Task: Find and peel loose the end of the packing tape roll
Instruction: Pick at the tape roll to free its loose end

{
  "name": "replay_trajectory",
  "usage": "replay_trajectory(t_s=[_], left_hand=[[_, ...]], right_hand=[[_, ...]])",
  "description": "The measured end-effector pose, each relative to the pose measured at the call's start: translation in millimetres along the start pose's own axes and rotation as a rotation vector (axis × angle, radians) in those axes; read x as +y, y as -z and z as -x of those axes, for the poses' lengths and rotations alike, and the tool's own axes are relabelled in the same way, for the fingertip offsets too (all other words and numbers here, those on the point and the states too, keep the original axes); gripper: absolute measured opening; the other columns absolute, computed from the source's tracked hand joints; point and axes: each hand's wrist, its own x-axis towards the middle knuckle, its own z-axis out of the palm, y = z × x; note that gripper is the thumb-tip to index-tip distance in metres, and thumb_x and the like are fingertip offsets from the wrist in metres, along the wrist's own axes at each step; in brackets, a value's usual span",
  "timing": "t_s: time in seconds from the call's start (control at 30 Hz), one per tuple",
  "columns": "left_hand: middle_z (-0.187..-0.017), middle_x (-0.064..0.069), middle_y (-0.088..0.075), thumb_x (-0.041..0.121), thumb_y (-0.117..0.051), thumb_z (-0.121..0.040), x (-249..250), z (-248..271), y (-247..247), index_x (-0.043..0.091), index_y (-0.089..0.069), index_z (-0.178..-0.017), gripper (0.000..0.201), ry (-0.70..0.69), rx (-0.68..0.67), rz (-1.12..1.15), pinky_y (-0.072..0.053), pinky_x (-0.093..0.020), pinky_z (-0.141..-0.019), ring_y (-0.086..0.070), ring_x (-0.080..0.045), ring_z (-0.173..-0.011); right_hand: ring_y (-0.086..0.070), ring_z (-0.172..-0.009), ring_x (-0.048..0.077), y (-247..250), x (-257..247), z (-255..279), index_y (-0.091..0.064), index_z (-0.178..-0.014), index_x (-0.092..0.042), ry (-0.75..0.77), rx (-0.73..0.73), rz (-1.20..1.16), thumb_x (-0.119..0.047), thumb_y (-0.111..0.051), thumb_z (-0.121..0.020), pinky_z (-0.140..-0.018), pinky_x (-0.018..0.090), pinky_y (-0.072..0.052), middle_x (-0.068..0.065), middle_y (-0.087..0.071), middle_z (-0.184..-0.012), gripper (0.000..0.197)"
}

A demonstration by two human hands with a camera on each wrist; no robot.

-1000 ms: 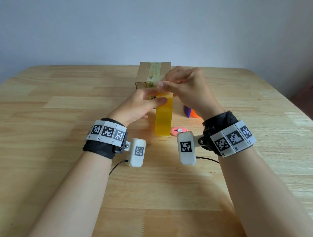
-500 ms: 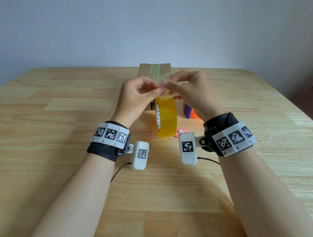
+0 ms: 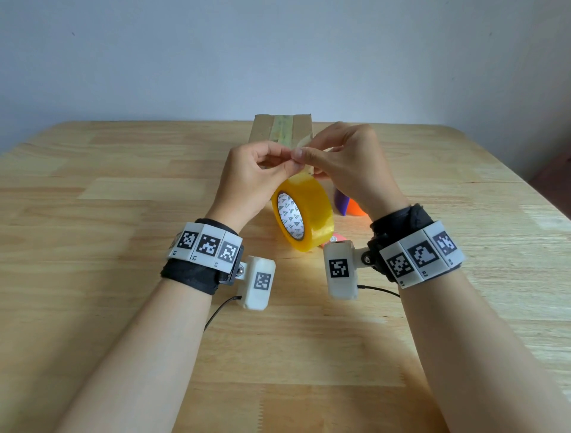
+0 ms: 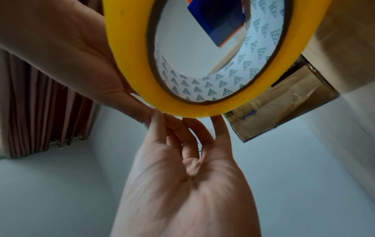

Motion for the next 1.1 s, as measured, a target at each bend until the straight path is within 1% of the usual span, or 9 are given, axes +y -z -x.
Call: replay_trajectory(t_s=[0.33, 0.43, 0.5, 0.57, 0.67, 0.77, 0.87, 0.97, 1.1], left_hand=[[-0.089, 0.003, -0.078, 0.028, -0.078, -0.087, 7.3, -2.0, 4.0, 0.021, -0.078, -0.092, 0.009, 0.029, -0.025, -0.078, -0.055, -0.018, -0.073, -0.073, -0.008, -0.085], [-0.096, 0.001, -0.075, 0.027, -0.078, -0.087, 6.9, -3.2, 3.6, 0.023, -0.078, -0.09, 0.005, 0.042, -0.047, -0.064, -0.055, -0.021, -0.079, -0.071, -0.009, -0.09], [-0.096, 0.0, -0.076, 0.032, -0.079, -0.086, 5.3, -4.5, 5.5, 0.023, -0.078, -0.09, 0.01, 0.078, -0.052, -0.029, -0.057, -0.029, -0.084, -0.072, -0.011, -0.091], [-0.094, 0.0, -0.078, 0.041, -0.08, -0.083, 5.8, -4.3, 7.8, 0.02, -0.079, -0.092, 0.023, 0.122, -0.047, -0.014, -0.06, -0.037, -0.086, -0.074, -0.014, -0.092], [-0.093, -0.002, -0.079, 0.034, -0.079, -0.087, 6.4, -3.9, 8.0, 0.022, -0.078, -0.089, 0.013, 0.158, -0.04, -0.007, -0.061, -0.048, -0.088, -0.075, -0.022, -0.094], [-0.093, -0.005, -0.08, 0.027, -0.077, -0.088, 7.7, -3.1, 8.8, 0.02, -0.079, -0.09, 0.008, 0.175, -0.043, 0.011, -0.062, -0.049, -0.086, -0.076, -0.023, -0.092], [-0.098, -0.008, -0.078, 0.026, -0.079, -0.086, 6.6, -3.4, 9.3, 0.017, -0.081, -0.093, 0.011, 0.165, -0.03, 0.032, -0.064, -0.045, -0.08, -0.076, -0.023, -0.093], [-0.105, -0.007, -0.076, 0.027, -0.084, -0.081, 5.2, -3.4, 8.6, 0.023, -0.082, -0.087, 0.007, 0.126, -0.023, 0.045, -0.061, -0.038, -0.08, -0.074, -0.023, -0.095], [-0.104, -0.007, -0.076, 0.03, -0.087, -0.077, 3.7, -4.2, 9.8, 0.028, -0.083, -0.083, 0.008, 0.108, -0.02, 0.051, -0.06, -0.042, -0.089, -0.074, -0.024, -0.098]], right_hand=[[-0.073, -0.058, 0.022, 4.2, -13.7, 4.2, -0.085, -0.091, -0.02, 0.062, 0.026, 0.245, -0.042, -0.084, -0.083, -0.062, 0.04, -0.061, -0.008, -0.071, -0.092, 0.024], [-0.074, -0.059, 0.019, 3.9, -13.8, 3.1, -0.08, -0.115, -0.015, 0.01, -0.035, 0.333, -0.053, -0.078, -0.085, -0.066, 0.041, -0.064, -0.007, -0.075, -0.099, 0.048], [-0.076, -0.062, 0.019, 6.1, -10.3, 1.2, -0.062, -0.141, -0.009, -0.063, -0.089, 0.391, -0.06, -0.075, -0.083, -0.064, 0.041, -0.066, 0.001, -0.074, -0.114, 0.078], [-0.075, -0.063, 0.019, 9.2, -10.1, 1.6, -0.051, -0.151, -0.015, -0.068, -0.103, 0.329, -0.058, -0.078, -0.08, -0.056, 0.038, -0.066, 0.002, -0.067, -0.121, 0.088], [-0.072, -0.065, 0.02, 11.5, -12.7, 2.2, -0.07, -0.13, -0.027, 0.067, -0.048, 0.256, -0.036, -0.086, -0.084, -0.048, 0.034, -0.062, 0.002, -0.063, -0.11, 0.049], [-0.07, -0.075, 0.017, 8.5, -10.4, -0.8, -0.08, -0.111, -0.032, 0.123, -0.026, 0.267, -0.024, -0.082, -0.088, -0.061, 0.036, -0.063, -0.005, -0.064, -0.105, 0.024], [-0.068, -0.082, 0.012, 7.2, -6.1, -2.8, -0.082, -0.109, -0.03, 0.093, -0.06, 0.323, -0.024, -0.078, -0.091, -0.077, 0.038, -0.061, -0.009, -0.067, -0.11, 0.02], [-0.063, -0.077, 0.003, 9.2, -5.6, -1.4, -0.082, -0.11, -0.028, 0.107, -0.095, 0.362, -0.024, -0.077, -0.091, -0.072, 0.027, -0.055, -0.008, -0.068, -0.114, 0.019], [-0.058, -0.075, -0.007, 11.3, -5.3, 1.0, -0.082, -0.111, -0.024, 0.127, -0.153, 0.389, -0.032, -0.079, -0.089, -0.067, 0.016, -0.041, -0.009, -0.068, -0.115, 0.023]])
